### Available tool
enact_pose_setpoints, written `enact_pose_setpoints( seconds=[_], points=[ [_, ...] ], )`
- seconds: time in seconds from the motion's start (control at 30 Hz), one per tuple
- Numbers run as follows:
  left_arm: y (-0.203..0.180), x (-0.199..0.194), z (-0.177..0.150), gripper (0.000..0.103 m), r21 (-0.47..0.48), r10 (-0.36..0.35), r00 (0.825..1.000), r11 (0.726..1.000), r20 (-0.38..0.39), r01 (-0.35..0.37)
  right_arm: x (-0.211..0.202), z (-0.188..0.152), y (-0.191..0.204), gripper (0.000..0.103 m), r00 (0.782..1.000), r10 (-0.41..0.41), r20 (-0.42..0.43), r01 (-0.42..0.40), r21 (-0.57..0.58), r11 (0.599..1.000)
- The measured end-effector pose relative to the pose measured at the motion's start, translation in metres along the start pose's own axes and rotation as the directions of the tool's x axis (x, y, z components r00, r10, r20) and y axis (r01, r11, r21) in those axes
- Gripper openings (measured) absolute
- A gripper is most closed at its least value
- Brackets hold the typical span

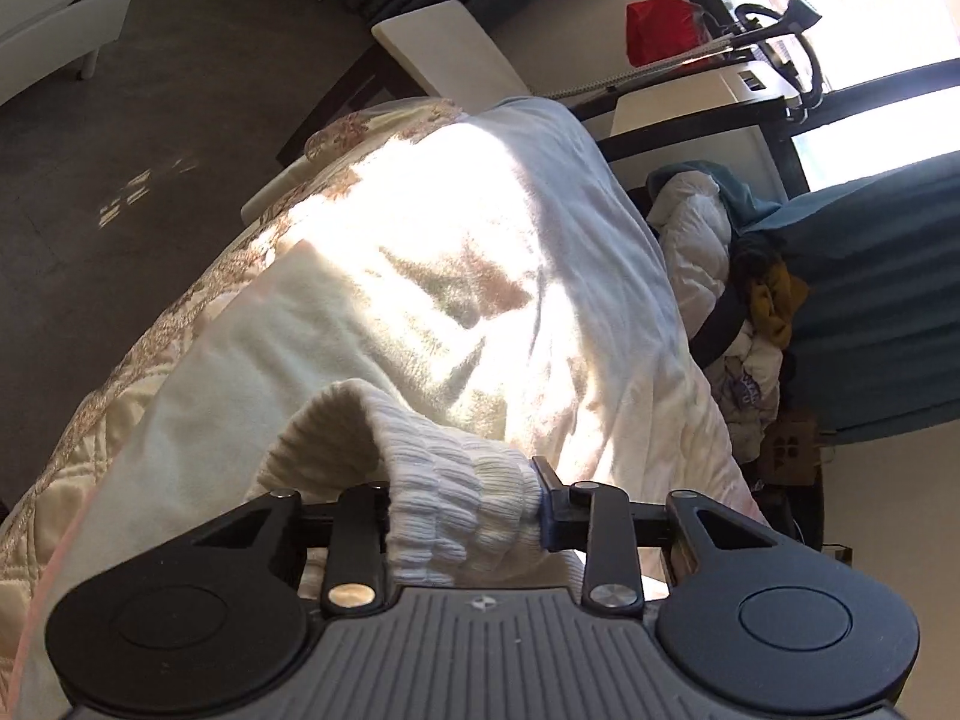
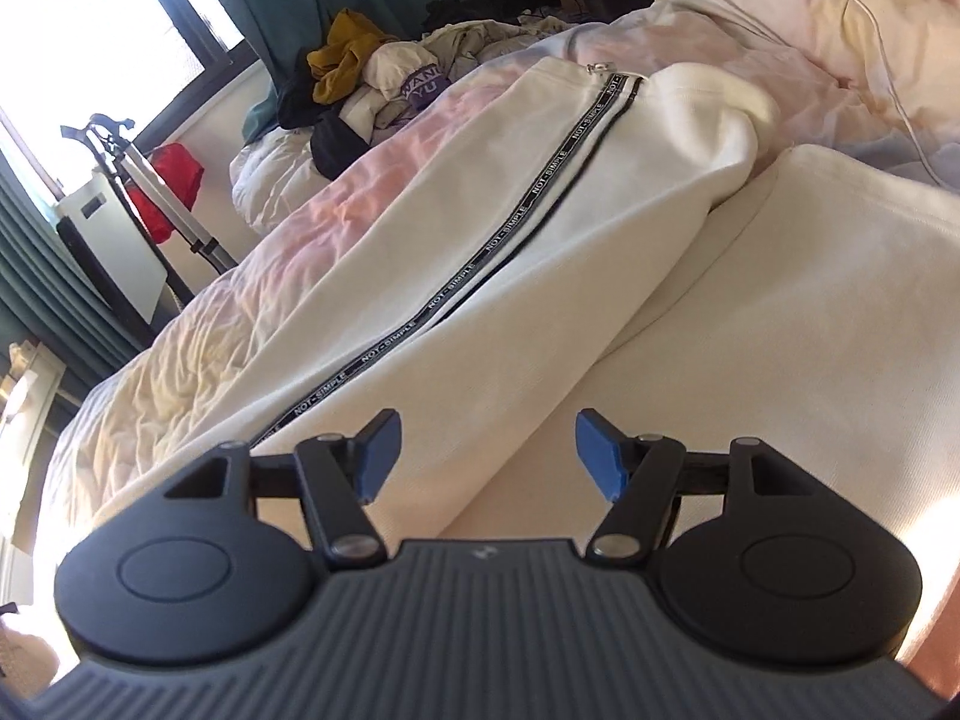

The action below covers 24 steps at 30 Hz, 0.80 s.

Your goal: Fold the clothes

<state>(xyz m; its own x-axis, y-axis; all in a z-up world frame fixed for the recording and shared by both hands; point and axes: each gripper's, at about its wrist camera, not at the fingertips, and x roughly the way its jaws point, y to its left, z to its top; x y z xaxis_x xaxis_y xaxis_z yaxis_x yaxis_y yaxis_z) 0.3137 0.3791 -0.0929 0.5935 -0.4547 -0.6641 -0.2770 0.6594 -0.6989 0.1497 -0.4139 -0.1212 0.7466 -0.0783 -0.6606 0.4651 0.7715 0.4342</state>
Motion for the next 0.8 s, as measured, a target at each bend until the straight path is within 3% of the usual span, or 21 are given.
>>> enact_pose_setpoints(
  seconds=[0.1, 0.17, 0.23, 0.3, 0.37, 0.43, 0.47, 0.63, 0.8],
  points=[
    [-0.018, -0.024, 0.006, 0.026, 0.104, -0.112, 0.986, 0.99, 0.124, 0.099, 0.001, -0.002, -0.007, 0.067, 1.0, -0.017, 0.008, 0.017, 0.03, 0.999],
    [-0.025, -0.038, 0.011, 0.026, 0.113, -0.157, 0.97, 0.984, 0.187, 0.137, 0.001, -0.001, -0.013, 0.067, 0.999, -0.034, 0.015, 0.033, 0.059, 0.998],
    [-0.026, -0.034, 0.015, 0.026, 0.126, -0.115, 0.969, 0.988, 0.221, 0.088, 0.002, -0.001, -0.019, 0.067, 0.999, -0.039, 0.018, 0.038, 0.089, 0.995],
    [-0.016, -0.011, 0.019, 0.026, 0.097, -0.005, 0.981, 0.995, 0.195, -0.014, 0.003, -0.002, -0.024, 0.068, 0.999, -0.044, 0.016, 0.042, 0.109, 0.993],
    [0.0, 0.01, 0.019, 0.028, 0.053, 0.056, 0.987, 0.996, 0.151, -0.065, 0.004, -0.003, -0.026, 0.067, 0.999, -0.054, 0.01, 0.052, 0.104, 0.993],
    [0.004, 0.006, 0.015, 0.039, 0.036, 0.049, 0.984, 0.998, 0.171, -0.056, 0.003, -0.003, -0.025, 0.067, 0.998, -0.06, 0.013, 0.058, 0.09, 0.994],
    [0.006, 0.003, 0.014, 0.039, 0.028, 0.046, 0.982, 0.998, 0.181, -0.051, 0.002, -0.003, -0.024, 0.067, 0.998, -0.057, 0.017, 0.055, 0.082, 0.995],
    [-0.014, -0.045, -0.006, 0.078, 0.073, 0.052, 0.968, 0.995, 0.244, -0.072, -0.007, 0.001, -0.026, 0.067, 0.999, -0.029, 0.043, 0.026, 0.07, 0.997],
    [-0.025, -0.128, -0.055, 0.081, 0.083, 0.059, 0.951, 0.993, 0.305, -0.089, -0.019, 0.007, -0.033, 0.067, 0.998, 0.009, 0.064, -0.014, 0.086, 0.996]
  ],
)
